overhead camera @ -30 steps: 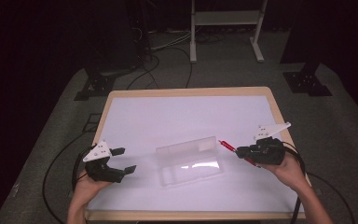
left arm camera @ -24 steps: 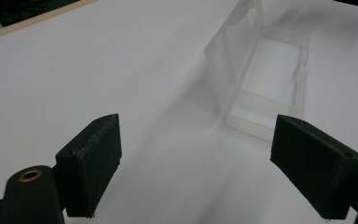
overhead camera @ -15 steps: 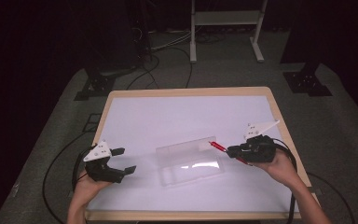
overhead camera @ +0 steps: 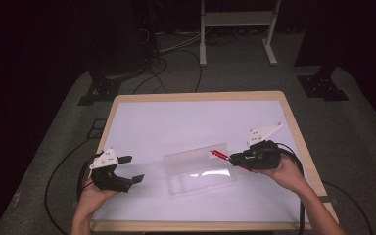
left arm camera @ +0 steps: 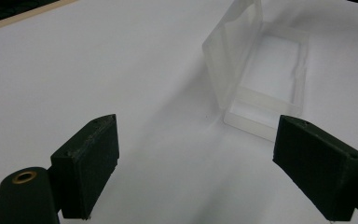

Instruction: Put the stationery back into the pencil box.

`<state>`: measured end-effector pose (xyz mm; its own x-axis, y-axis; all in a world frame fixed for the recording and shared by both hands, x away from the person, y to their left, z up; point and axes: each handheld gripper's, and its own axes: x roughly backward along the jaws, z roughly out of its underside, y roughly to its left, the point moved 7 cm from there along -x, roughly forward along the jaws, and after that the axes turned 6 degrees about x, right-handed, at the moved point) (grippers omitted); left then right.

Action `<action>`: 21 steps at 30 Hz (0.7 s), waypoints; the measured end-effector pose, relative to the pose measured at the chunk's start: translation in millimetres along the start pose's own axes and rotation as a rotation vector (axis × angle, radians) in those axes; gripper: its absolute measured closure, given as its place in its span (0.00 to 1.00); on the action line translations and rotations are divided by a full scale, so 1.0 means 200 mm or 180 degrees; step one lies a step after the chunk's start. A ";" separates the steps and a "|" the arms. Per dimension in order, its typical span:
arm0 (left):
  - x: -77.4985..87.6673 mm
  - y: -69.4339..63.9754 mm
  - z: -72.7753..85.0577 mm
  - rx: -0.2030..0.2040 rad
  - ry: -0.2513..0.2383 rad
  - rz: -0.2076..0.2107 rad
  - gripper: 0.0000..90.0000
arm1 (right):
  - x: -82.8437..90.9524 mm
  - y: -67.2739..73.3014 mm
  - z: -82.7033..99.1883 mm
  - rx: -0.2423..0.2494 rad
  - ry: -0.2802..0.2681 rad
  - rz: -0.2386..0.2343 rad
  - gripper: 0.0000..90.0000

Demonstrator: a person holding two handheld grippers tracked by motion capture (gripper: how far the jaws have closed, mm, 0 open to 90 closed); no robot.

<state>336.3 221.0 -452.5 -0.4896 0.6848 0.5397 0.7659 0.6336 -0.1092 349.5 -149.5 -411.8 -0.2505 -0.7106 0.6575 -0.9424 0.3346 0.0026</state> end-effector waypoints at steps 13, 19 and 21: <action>0.01 0.00 0.00 0.0001 -0.0015 0.0015 0.15 | -0.08 0.01 -0.05 0.0095 0.0032 -0.0152 0.87; 0.00 0.00 0.00 0.0012 -0.0001 0.0016 0.15 | -0.11 0.01 -0.06 0.0129 0.0046 -0.0218 0.87; 0.00 0.00 0.00 0.0010 0.0002 0.0019 0.15 | -0.13 0.01 -0.06 0.0134 0.0058 -0.0241 0.87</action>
<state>336.1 221.1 -452.7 -0.4848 0.6884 0.5395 0.7675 0.6307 -0.1150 357.2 -123.7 -419.1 -0.1745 -0.7213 0.6703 -0.9670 0.2537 0.0212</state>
